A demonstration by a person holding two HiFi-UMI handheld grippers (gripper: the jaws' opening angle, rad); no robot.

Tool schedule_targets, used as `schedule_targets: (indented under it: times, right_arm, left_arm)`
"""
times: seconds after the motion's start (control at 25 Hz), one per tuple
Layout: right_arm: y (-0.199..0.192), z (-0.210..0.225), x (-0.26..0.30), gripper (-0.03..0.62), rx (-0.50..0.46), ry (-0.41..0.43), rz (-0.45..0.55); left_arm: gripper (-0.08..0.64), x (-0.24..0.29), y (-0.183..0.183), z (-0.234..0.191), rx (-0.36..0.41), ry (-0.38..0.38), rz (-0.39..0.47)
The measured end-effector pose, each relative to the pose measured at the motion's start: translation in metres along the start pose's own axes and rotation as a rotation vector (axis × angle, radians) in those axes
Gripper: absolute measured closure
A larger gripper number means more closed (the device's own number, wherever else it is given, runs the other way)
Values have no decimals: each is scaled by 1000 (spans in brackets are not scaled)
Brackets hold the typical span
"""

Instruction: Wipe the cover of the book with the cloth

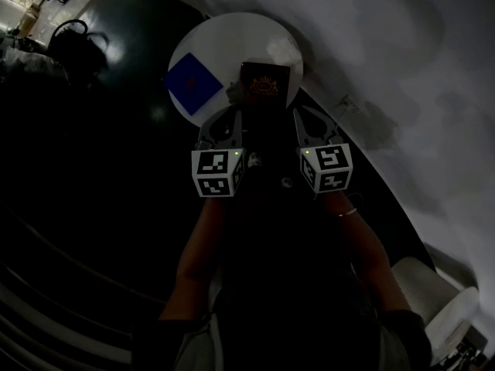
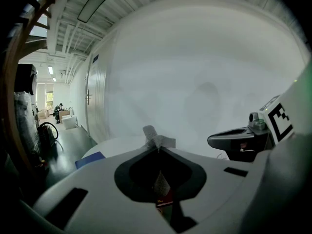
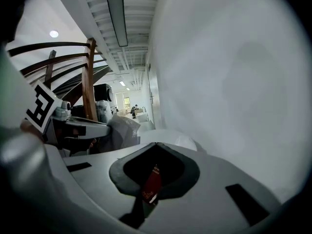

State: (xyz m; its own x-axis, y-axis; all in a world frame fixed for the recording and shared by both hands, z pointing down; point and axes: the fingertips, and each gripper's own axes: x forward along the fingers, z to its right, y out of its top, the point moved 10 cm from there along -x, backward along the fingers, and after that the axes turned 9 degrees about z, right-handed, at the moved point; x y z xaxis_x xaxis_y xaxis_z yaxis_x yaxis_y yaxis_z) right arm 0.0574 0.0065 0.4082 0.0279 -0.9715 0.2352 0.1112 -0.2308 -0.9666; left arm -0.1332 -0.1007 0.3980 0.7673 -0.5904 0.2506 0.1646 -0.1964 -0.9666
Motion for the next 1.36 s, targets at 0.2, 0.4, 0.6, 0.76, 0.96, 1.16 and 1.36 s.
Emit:
schedule_targets:
  times: [0.2,0.4,0.6,0.76,0.96,1.16,1.36]
  right_arm:
    - [2,-2,-12,565,-1,7,21]
    - [6,-4,-25,565,-15,11,47]
    - [12,-2,-37,565,-30,3,70]
    - [13,-1,-48,565,-24,-10,84]
    - [15,1,-59,565,-9,-24,111]
    - [15,2,-67,565,1,-25,128]
    - [9,6,-75,565,-2,-33,131]
  left_arm:
    - [535,-11,-1,13,28,-3,5]
    - [535,-24,0,20,31,-1,26]
    - [535,-34,4,23,23,24,50]
    - [535,-43,4,26,21,31,59]
    - [535,-49,5,29,27,30,63]
    - [534,-53,6,34,38,35,66]
    - [535,-56,3,42,41,37,75]
